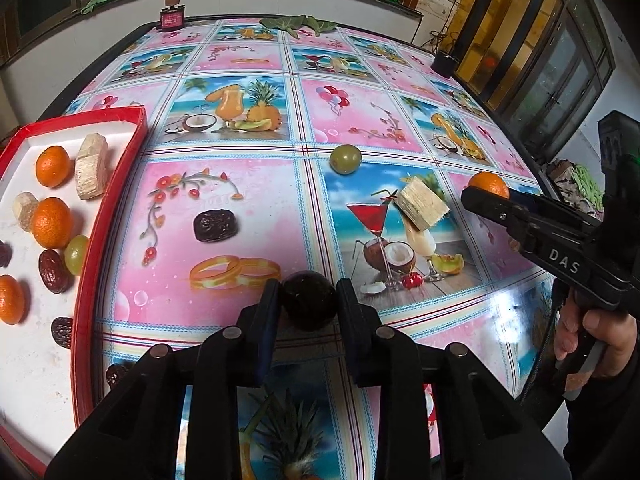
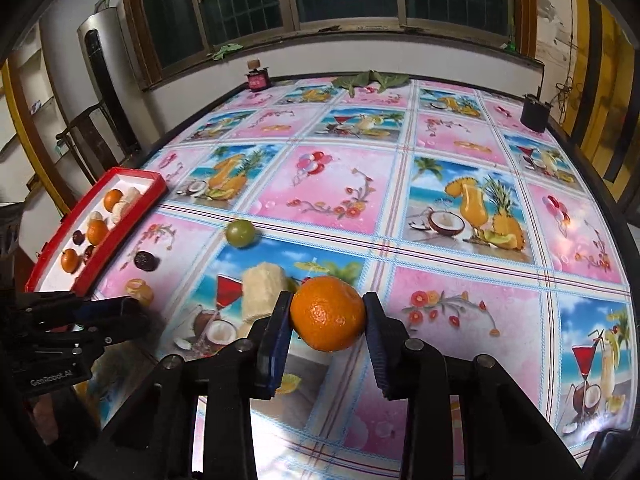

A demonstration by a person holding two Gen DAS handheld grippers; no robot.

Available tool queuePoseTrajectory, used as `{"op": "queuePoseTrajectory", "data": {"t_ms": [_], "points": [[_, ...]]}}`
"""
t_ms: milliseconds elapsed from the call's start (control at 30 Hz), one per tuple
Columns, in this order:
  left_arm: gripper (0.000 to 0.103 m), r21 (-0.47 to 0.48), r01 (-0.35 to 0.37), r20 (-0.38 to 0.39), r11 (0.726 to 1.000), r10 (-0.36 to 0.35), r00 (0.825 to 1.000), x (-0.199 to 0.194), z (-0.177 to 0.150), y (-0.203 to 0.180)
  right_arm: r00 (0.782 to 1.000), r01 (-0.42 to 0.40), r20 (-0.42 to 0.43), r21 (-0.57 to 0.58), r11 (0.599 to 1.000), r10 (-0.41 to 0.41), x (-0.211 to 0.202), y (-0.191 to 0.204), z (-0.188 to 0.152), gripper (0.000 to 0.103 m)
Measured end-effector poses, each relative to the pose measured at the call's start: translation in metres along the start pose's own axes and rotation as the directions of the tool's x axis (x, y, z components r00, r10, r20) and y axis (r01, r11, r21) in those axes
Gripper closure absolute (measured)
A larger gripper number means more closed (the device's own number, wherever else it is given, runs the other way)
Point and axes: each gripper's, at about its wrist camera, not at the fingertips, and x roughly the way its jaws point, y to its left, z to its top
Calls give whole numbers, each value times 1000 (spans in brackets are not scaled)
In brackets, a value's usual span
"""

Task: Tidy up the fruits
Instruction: 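Carry the dark date toward the tray while the right tool carries its orange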

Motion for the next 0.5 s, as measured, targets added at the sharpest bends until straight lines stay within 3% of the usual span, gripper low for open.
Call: {"op": "queuePoseTrajectory", "data": {"t_ms": [500], "points": [[77, 15, -22, 3, 1000, 22, 1000, -14, -2, 8, 998, -59, 14, -51, 997, 59, -12, 29, 0, 67]]}}
